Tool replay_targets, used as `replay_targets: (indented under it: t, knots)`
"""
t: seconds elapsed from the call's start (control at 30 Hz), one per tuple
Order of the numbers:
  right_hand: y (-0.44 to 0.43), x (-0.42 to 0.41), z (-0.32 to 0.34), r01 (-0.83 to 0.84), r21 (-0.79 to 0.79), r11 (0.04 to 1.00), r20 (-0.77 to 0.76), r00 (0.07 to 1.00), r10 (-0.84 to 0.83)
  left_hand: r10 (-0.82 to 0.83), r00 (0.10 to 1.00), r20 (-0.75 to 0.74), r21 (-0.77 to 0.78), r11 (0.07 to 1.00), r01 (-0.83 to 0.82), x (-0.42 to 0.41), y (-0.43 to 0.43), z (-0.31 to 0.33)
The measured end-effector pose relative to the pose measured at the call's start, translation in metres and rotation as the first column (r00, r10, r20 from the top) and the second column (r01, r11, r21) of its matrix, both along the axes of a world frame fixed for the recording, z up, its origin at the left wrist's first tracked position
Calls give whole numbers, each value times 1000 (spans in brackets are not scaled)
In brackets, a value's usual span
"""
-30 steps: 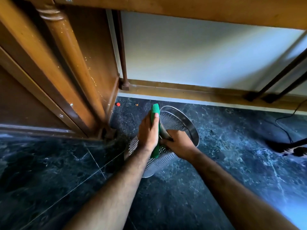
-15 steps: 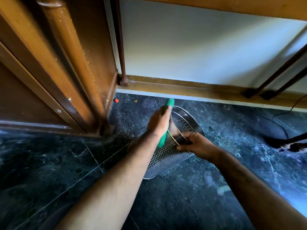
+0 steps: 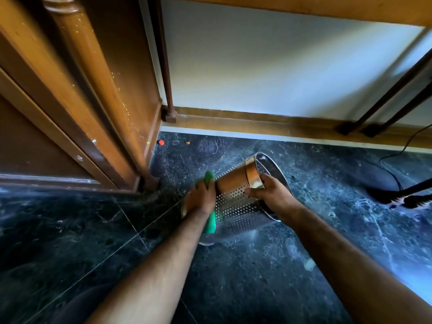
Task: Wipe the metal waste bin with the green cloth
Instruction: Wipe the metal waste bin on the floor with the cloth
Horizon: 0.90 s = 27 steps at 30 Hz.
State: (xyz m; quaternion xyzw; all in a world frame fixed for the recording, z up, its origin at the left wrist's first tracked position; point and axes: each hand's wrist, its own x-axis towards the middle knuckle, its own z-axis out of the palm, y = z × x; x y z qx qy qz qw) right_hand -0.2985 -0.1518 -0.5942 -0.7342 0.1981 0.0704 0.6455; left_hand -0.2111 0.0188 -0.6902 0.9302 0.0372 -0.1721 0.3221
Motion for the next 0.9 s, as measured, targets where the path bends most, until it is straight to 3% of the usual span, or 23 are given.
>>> replay_targets:
  t: [0.1,0.23,0.27,0.37,0.5,0.57,0.67,0.77,0.9]
  knots:
    - [3,-1,-5,-92,55,994,17,996,92,-14,986,164,-125,991,35,16,-39,37]
    - [-2,-1,-10,-210,-44,977,-29,977,209,-114,903,415,-295,922,252,1,-72,65]
    - [-4,0,-10,-201,-25,979,-32,979,200,-123,887,444,-305,910,279,-6,-71,62]
    - [-11,8,-10,-5,233,972,21,1000,0,-134,858,495,-319,891,323,-25,-48,32]
    - [-17,11,-9,188,358,914,-38,982,-187,-45,947,319,-293,945,144,-19,-8,-12]
    - [-18,7,-9,145,340,929,-56,989,-134,-3,971,241,-160,986,43,0,6,-26]
    - [-18,-5,-8,-49,211,976,-47,997,60,-7,1000,-4,-68,998,7,28,6,-15]
    - [-20,-13,-5,-280,73,957,6,960,280,-59,987,-151,-248,969,20,37,-25,28]
    - [-25,-8,3,-346,83,935,-20,937,348,-105,994,-11,-435,896,90,30,-68,73]
